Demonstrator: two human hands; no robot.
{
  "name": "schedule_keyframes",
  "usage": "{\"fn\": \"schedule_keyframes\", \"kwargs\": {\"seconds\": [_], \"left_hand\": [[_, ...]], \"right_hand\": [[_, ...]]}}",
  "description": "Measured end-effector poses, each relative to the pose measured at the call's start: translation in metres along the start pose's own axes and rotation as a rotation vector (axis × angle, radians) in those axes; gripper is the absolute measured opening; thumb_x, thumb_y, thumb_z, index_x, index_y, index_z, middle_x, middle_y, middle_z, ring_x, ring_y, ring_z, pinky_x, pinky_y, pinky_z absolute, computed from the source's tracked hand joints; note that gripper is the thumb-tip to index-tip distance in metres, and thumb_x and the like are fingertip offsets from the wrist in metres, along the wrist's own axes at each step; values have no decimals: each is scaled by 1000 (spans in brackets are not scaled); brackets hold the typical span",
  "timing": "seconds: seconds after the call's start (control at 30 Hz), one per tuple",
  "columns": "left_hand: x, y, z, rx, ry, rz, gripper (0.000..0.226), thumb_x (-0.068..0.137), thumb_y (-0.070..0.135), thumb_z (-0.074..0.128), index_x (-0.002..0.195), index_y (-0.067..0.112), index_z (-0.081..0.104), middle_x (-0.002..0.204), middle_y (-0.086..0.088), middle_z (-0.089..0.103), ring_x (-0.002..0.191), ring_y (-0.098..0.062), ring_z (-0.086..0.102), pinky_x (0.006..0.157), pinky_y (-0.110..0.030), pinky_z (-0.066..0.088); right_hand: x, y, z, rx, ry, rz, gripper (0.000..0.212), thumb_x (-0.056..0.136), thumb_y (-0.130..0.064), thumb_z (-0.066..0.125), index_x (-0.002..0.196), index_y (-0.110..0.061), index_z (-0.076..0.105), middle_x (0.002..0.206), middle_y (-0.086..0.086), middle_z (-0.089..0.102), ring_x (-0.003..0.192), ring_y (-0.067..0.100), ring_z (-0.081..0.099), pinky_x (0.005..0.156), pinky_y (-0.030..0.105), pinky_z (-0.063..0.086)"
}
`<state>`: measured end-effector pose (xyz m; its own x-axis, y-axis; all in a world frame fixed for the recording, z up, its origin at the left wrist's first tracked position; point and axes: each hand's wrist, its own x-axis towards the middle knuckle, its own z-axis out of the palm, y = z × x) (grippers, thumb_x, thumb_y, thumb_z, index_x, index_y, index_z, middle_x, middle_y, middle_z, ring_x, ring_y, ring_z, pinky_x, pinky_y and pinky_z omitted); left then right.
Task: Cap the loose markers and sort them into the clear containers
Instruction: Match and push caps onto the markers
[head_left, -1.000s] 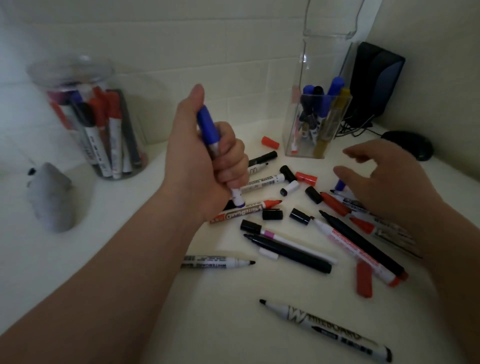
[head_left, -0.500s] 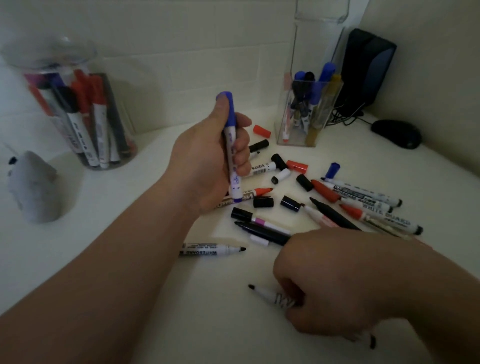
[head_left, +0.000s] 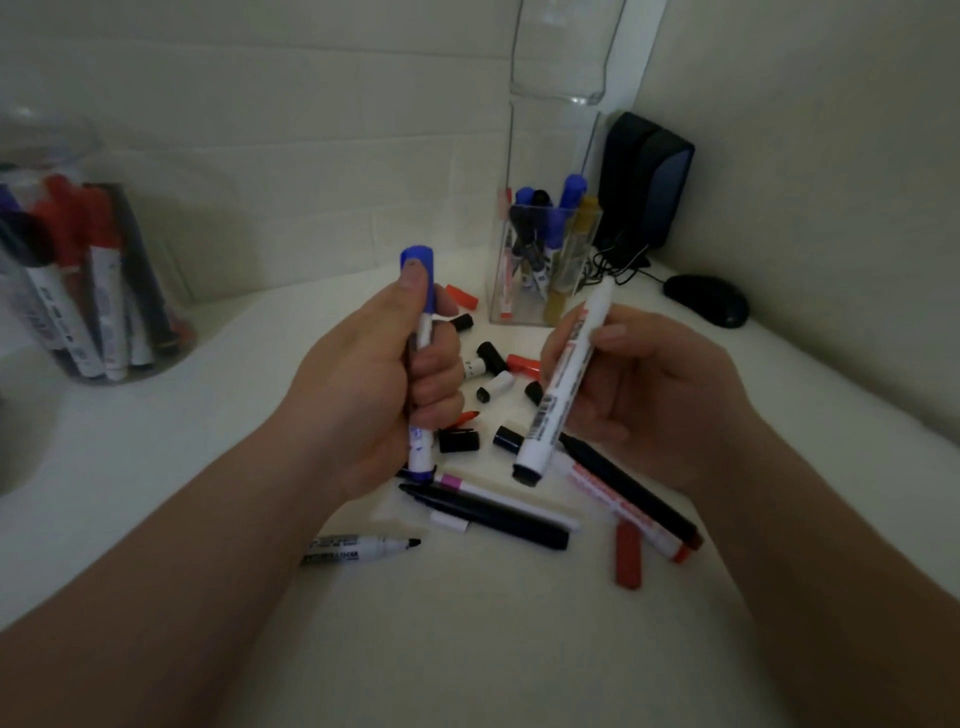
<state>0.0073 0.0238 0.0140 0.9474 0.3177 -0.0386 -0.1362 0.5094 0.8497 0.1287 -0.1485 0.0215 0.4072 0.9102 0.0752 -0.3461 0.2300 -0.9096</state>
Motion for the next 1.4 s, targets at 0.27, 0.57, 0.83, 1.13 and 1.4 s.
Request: {"fn": "schedule_keyframes", "kwargs": {"seconds": [0.27,0.57,0.83,1.13,1.4], "left_hand": [[-1,-2,3,19,-60,-1,31,95,40,48,91,11,55,64,-4,32,56,-17,19,57,-35,15],[-9,44,-19,141,-21,-113,60,93,64,42,64,13,45,55,-2,24,55,-19,10,54,-31,9],[-19,90,-54,436,238,33,47,92,49,38,58,17,31,51,0,16,49,-16,7,47,-26,7],[-2,75,-67,571,194,-70,45,102,53,44,85,14,58,59,-3,44,47,-16,33,46,-27,28],[3,61,-63,858,353,0,27,105,30,47,111,17,70,88,-3,71,74,-19,61,73,-38,57]], "right_hand": [[0,2,-1,31,-123,58,32,74,-13,74,96,5,59,85,22,57,59,18,60,48,22,47],[-7,-1,22,-1186,221,110,14,89,-33,68,82,-20,69,70,4,66,65,28,57,60,34,51],[-2,15,43,-1702,96,255,29,85,-56,58,69,-33,54,58,-7,53,53,5,48,53,25,37],[7,26,49,-1889,24,312,27,90,-64,48,81,-38,51,76,-12,54,69,2,49,58,23,37],[1,24,53,-1879,-68,245,28,92,-66,45,101,-41,54,75,-18,47,71,-2,43,64,22,36]]}}
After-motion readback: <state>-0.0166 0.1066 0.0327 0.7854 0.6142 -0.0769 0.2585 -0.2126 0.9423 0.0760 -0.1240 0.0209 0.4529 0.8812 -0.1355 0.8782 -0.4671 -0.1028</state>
